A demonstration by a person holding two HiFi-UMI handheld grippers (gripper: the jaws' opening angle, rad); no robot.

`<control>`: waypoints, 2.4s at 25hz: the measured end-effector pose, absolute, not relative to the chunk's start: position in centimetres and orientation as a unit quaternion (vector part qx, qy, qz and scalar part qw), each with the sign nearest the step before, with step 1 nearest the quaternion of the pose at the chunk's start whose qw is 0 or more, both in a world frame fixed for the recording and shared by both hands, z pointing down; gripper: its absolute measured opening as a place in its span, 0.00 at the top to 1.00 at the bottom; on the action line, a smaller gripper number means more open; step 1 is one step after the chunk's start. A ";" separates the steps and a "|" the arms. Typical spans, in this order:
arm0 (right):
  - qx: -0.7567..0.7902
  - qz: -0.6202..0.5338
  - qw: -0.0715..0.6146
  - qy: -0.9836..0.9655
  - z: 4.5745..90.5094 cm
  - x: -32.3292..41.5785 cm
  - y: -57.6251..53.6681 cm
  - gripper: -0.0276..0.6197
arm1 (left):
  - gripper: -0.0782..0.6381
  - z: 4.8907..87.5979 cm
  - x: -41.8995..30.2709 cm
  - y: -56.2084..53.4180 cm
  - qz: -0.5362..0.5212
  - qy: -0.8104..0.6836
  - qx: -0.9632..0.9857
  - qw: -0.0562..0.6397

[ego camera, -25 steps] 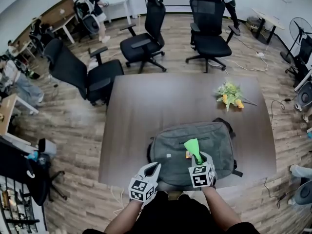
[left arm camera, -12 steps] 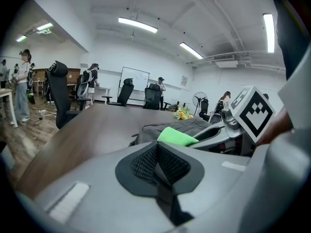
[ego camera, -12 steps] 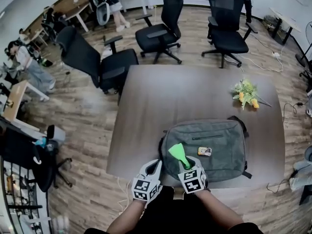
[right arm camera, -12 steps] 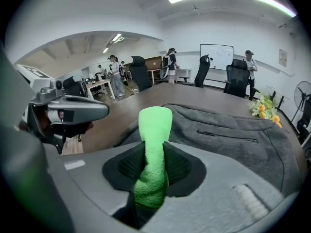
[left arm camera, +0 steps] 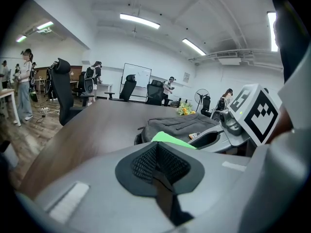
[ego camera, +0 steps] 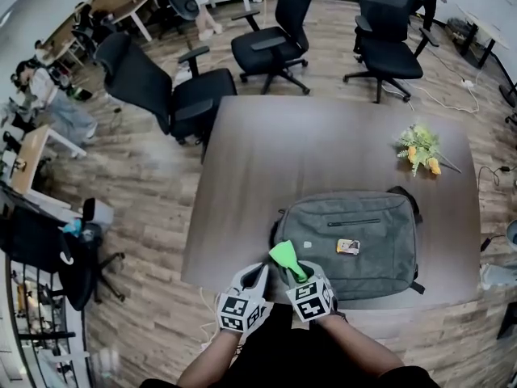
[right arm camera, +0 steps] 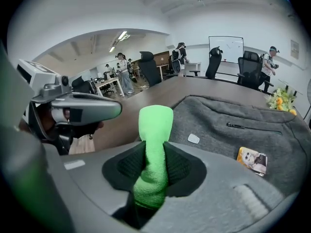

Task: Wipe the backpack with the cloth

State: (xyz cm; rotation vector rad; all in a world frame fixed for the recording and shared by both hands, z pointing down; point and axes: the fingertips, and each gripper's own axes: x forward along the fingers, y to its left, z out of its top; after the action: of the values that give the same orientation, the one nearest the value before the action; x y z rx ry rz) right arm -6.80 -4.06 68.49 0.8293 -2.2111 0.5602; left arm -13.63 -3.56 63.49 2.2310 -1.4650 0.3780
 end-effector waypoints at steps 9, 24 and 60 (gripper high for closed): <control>0.335 0.239 0.373 -0.832 69.7 -3.4 -4.4 0.79 | 0.86 63.0 -11.2 -5.3 0.129 -0.508 0.825 0.211; 0.413 0.224 0.415 -0.779 69.9 5.3 -5.5 0.79 | 0.86 63.1 -4.7 -6.3 0.141 -0.440 0.864 0.197; 0.603 0.173 0.421 -0.655 64.4 26.0 -10.3 0.79 | 0.86 61.4 3.0 -10.1 0.138 -0.369 0.904 0.167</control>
State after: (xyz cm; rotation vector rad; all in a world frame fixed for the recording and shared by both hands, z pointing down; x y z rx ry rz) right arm 26.02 -10.34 64.43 1.5107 -1.6423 0.4328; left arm 3.01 -10.13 61.43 2.5718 -1.0486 0.3934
